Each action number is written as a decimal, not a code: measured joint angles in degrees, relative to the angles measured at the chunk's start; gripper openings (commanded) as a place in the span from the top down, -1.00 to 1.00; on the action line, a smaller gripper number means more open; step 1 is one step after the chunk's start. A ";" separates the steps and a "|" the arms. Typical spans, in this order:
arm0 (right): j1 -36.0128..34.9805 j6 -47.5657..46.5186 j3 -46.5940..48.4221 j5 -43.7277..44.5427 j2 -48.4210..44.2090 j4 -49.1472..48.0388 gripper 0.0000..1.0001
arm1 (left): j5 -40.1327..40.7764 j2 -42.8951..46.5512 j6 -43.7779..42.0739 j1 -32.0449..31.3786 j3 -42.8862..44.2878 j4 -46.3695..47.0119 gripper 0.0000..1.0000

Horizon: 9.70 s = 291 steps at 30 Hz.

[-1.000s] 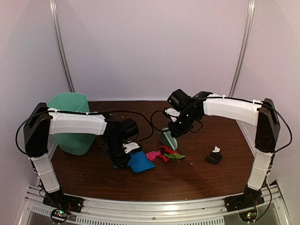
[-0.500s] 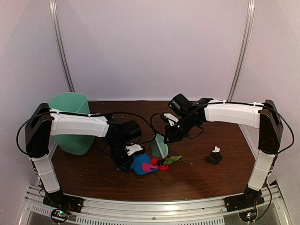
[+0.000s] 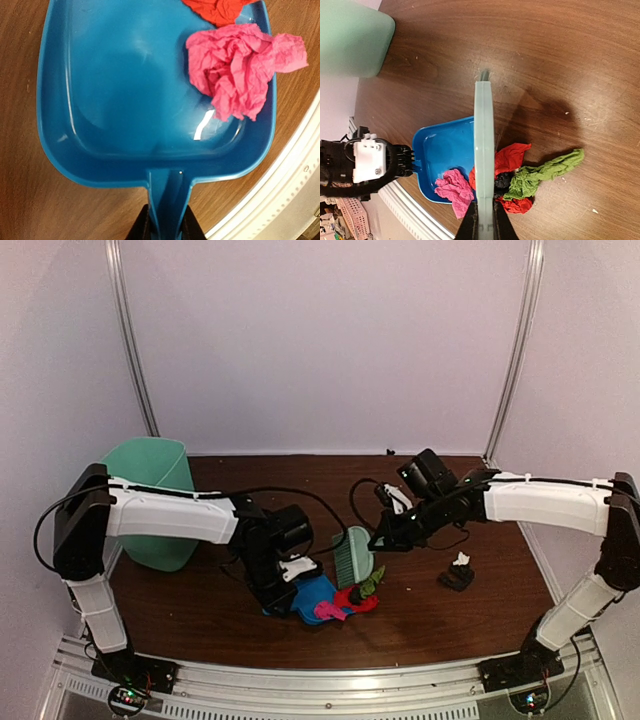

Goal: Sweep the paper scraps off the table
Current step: Sweep the paper scraps into the dustpan, then dump the paper scraps in the dustpan into the trash bin.

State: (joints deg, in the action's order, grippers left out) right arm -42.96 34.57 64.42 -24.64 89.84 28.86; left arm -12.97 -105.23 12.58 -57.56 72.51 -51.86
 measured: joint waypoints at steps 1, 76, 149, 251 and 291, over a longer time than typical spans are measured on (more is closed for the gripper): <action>0.50 0.35 -0.92 0.13 -1.81 -0.20 1.00 | -0.11 0.00 0.39 -0.24 -0.13 0.13 1.00; -2.93 -2.62 -4.76 7.28 -9.29 7.13 1.00 | -0.28 -2.69 4.90 -4.76 -2.16 10.40 1.00; 0.68 3.15 21.86 18.01 -15.61 25.57 1.00 | 15.34 16.11 14.69 -4.81 0.44 12.85 1.00; 7.98 4.90 13.40 15.04 -16.39 19.32 1.00 | -30.75 52.30 87.06 64.39 -8.48 32.15 1.00; 6.16 2.95 3.02 -0.07 -19.52 24.52 1.00 | -27.21 35.93 70.55 63.65 19.45 9.77 1.00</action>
State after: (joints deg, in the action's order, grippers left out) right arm -36.80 37.52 67.44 -24.71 70.32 53.39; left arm -40.18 -69.30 83.13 6.09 91.96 -42.09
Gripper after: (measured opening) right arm 0.075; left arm 0.212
